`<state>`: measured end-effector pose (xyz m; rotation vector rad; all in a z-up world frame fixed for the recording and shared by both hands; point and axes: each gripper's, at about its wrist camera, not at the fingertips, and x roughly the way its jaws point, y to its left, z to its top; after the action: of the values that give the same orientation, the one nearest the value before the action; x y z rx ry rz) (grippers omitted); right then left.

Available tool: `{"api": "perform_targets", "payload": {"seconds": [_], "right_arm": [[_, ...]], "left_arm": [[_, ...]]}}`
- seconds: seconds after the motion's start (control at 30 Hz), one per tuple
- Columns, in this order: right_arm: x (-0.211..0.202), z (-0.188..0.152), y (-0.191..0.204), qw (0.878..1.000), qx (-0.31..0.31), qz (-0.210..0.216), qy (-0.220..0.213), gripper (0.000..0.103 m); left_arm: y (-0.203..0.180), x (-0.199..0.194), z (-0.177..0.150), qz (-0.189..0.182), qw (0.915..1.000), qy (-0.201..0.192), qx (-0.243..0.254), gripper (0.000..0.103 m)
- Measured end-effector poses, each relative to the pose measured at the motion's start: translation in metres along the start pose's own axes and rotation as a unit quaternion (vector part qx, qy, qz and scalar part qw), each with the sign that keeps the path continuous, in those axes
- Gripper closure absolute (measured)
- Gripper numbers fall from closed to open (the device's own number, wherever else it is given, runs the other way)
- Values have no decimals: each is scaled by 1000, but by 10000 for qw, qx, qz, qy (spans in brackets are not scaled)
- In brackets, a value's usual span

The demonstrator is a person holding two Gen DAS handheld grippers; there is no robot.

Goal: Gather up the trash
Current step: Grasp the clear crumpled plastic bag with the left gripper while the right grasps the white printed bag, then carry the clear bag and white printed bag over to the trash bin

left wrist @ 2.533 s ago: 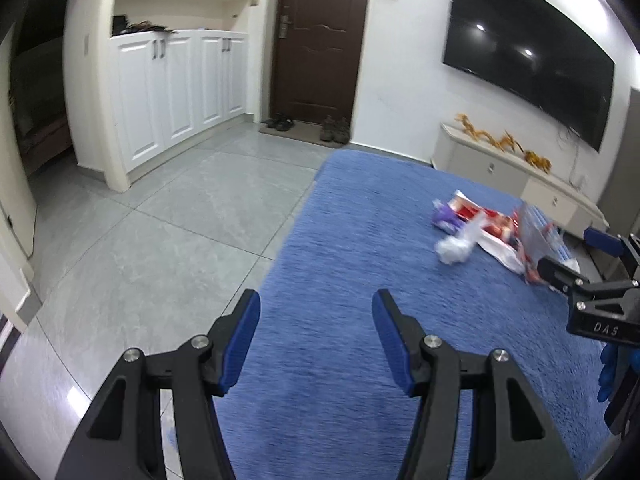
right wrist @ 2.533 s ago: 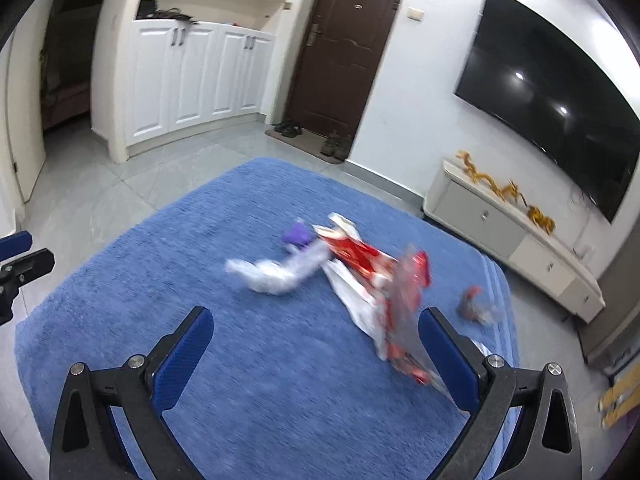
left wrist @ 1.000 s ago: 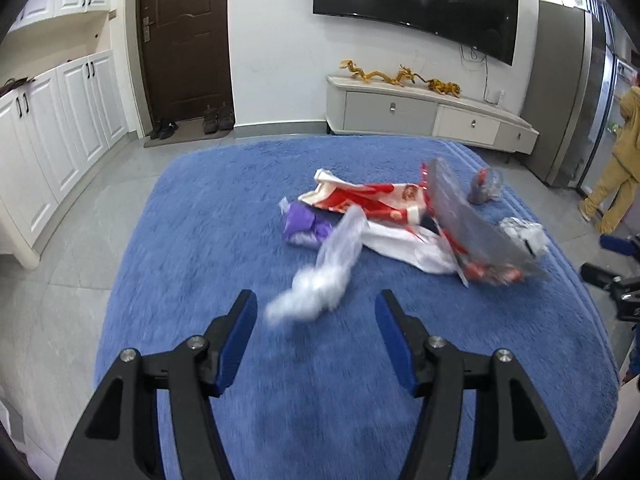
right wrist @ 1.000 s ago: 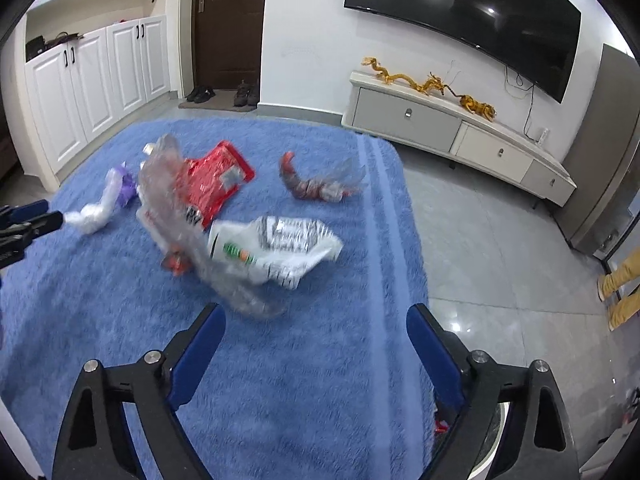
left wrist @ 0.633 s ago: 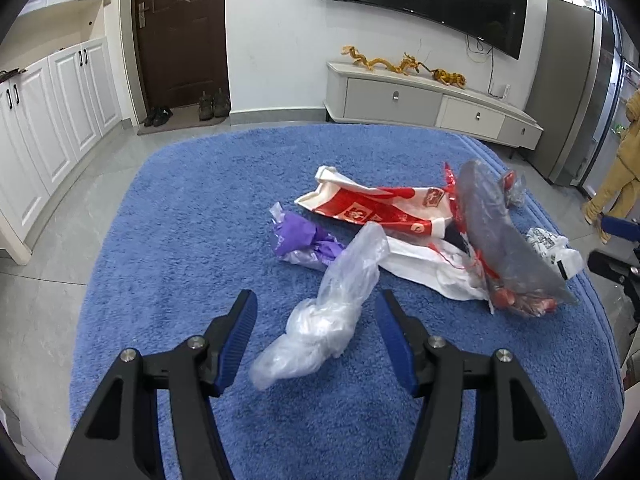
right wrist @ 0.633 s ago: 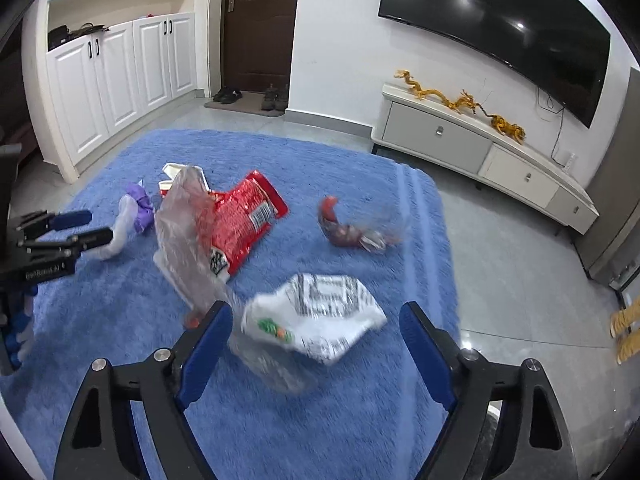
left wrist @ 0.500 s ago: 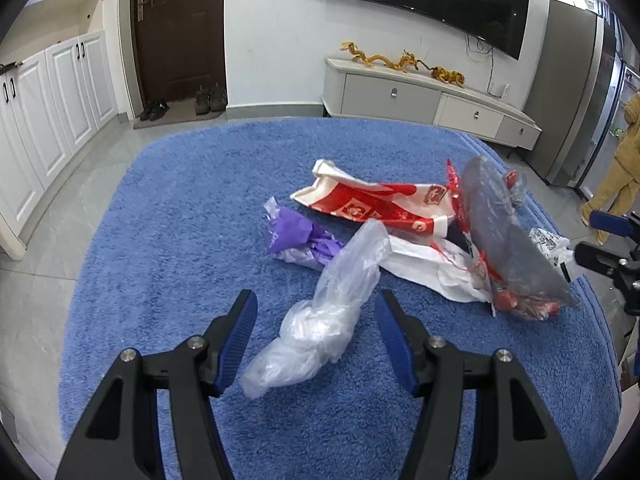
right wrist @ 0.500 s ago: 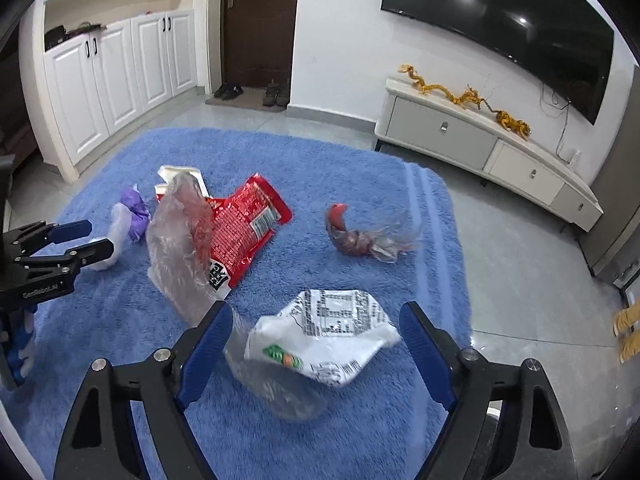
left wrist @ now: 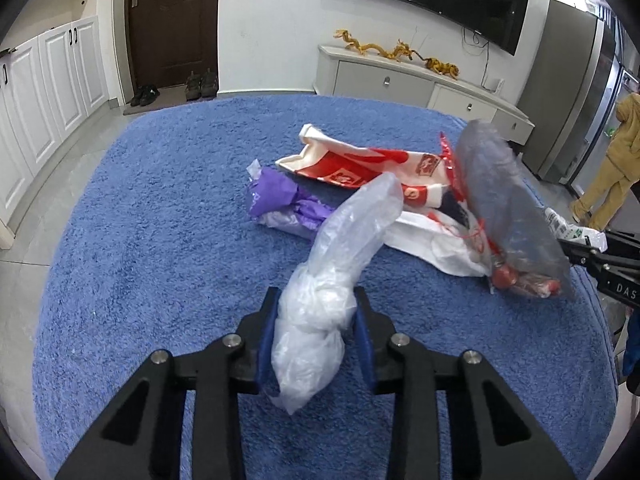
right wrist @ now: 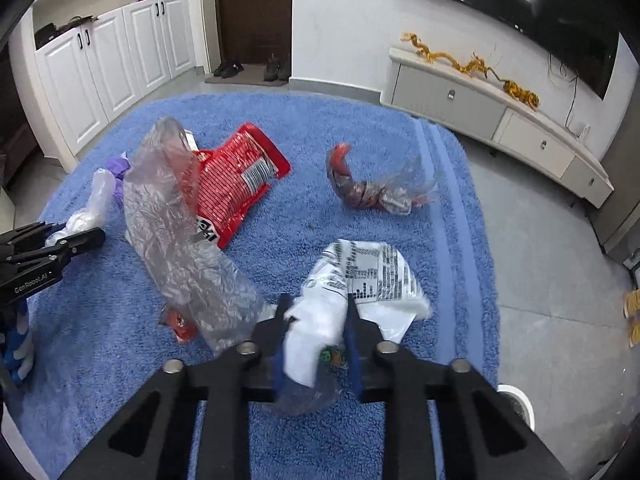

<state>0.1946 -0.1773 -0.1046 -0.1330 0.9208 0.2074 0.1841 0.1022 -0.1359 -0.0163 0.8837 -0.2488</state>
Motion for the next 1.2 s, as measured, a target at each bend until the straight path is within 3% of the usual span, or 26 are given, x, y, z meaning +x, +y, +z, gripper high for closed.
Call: {"api": "perform_targets", "payload": {"seconds": [0.43, 0.8, 1.2], "right_arm": [[-58, -22, 15, 9990, -88, 152, -416, 86], [-97, -61, 24, 9981, -200, 179, -557, 86], [-126, -82, 26, 9969, -344, 5, -706, 86]], "left_arm": [[-19, -55, -32, -196, 9996, -170, 107, 72], [-41, -103, -61, -292, 9991, -285, 131, 72], [-73, -124, -77, -549, 9974, -336, 328, 72]]}}
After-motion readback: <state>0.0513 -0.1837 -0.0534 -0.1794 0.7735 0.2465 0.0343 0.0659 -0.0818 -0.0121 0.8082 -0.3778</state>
